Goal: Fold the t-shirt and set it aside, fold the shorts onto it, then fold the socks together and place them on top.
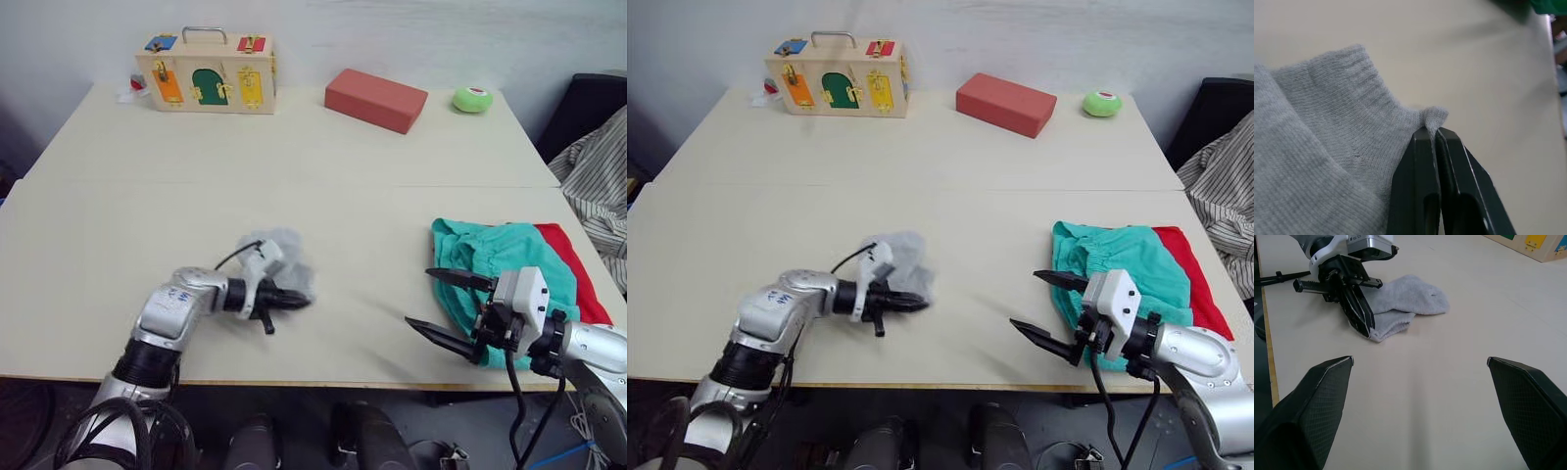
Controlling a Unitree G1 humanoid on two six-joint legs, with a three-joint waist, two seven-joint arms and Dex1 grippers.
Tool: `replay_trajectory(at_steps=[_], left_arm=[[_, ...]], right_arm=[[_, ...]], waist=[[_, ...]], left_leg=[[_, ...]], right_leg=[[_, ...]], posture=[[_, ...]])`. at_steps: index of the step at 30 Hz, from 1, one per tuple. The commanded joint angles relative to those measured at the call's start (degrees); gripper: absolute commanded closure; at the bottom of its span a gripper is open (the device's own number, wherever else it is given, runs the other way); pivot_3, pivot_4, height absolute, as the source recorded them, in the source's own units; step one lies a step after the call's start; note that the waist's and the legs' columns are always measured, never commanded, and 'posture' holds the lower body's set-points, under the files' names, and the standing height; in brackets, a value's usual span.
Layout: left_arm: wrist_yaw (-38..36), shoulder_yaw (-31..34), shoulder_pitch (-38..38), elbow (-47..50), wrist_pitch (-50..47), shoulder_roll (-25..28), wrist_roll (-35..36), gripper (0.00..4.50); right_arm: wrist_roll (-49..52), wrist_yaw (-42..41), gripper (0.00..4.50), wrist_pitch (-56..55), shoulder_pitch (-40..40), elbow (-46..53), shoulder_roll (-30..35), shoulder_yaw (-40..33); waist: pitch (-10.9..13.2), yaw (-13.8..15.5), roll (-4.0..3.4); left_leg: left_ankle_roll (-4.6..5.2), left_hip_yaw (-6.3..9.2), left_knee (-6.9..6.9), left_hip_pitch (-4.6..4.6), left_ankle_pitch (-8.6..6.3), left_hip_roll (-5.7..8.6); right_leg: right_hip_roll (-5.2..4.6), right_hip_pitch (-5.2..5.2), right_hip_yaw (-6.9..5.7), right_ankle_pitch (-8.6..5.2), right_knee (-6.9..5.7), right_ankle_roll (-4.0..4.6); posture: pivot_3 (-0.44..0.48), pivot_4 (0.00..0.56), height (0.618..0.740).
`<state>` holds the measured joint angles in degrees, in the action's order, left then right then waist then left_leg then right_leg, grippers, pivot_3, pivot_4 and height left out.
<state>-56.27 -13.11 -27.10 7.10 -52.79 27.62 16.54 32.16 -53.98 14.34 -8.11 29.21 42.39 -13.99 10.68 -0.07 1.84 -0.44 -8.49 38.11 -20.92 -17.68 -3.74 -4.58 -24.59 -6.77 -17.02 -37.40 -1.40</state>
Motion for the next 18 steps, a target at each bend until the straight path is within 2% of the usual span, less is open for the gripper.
replay_trajectory(at_steps=[1, 4, 8, 10, 12, 14, 18], left_arm=[[0.21, -2.14, 1.55, 2.36, 0.24, -1.37, 1.98, 4.46], [-1.74, -1.63, 1.38, 3.08, 2.39, -1.41, 3.77, 3.87], [-4.76, 1.25, 1.41, 4.72, 8.77, -0.61, 6.35, 2.62], [-7.47, 4.45, 1.23, 5.79, 8.58, 0.41, 10.60, 2.00], [-11.27, 9.24, 0.23, 6.60, 4.05, 2.82, 17.95, 2.00], [-12.27, 12.58, -2.07, 3.09, 4.77, 5.45, 19.09, 2.00], [-14.66, 11.06, -8.89, -14.76, 22.53, 11.43, 7.75, 2.00]], right_arm=[[0.27, 1.07, 0.00, -0.41, -1.76, 3.11, -0.46, -1.24], [0.44, 1.80, 0.00, 0.32, -3.57, 4.61, -0.61, -0.50], [2.18, 2.29, 0.00, 2.31, -4.17, 6.49, -0.87, 0.85], [2.33, 2.60, 0.00, 3.01, -4.03, 7.16, -0.93, 1.74], [2.47, 3.36, 0.00, 4.89, -3.47, 7.88, -0.77, 3.64], [0.55, 4.08, 0.00, 5.62, -1.85, 8.24, -0.97, 7.25], [-8.28, 7.00, 0.00, 3.53, 3.07, 4.96, -4.81, 18.32]], waist=[[0.00, 0.11, 0.00], [0.01, 0.28, -0.01], [0.01, 0.27, -0.01], [0.01, 0.09, -0.01], [0.02, -0.11, -0.02], [0.02, -0.11, -0.04], [0.02, 0.07, -0.05]], left_leg=[[0.00, 0.00, 0.00, 0.00, 0.00, -0.01], [0.00, 0.02, 0.00, -0.05, 0.00, 0.00], [0.03, 0.02, 0.02, -0.09, -0.02, 0.01], [0.03, 0.03, 0.02, -0.09, -0.02, -0.01], [0.01, 0.03, 0.00, -0.10, -0.02, -0.06], [-0.01, 0.03, -0.02, -0.08, -0.02, -0.07], [0.11, 0.10, -0.01, -0.09, -0.06, -0.06]], right_leg=[[0.00, 0.00, 0.00, 0.00, 0.00, 0.00], [-0.01, -0.02, -0.02, 0.00, 0.04, 0.00], [-0.04, -0.02, -0.02, 0.00, 0.07, 0.00], [-0.01, -0.03, -0.03, 0.00, 0.08, 0.01], [0.03, -0.05, -0.03, -0.01, 0.07, 0.02], [0.05, -0.07, -0.04, -0.03, 0.05, 0.05], [0.06, -0.08, -0.13, -0.01, 0.07, 0.08]], posture=[[0.000, 0.150, 0.740], [0.000, 0.150, 0.740], [0.000, 0.150, 0.740], [0.000, 0.150, 0.740], [0.000, 0.150, 0.740], [0.000, 0.150, 0.740], [0.000, 0.150, 0.740]])
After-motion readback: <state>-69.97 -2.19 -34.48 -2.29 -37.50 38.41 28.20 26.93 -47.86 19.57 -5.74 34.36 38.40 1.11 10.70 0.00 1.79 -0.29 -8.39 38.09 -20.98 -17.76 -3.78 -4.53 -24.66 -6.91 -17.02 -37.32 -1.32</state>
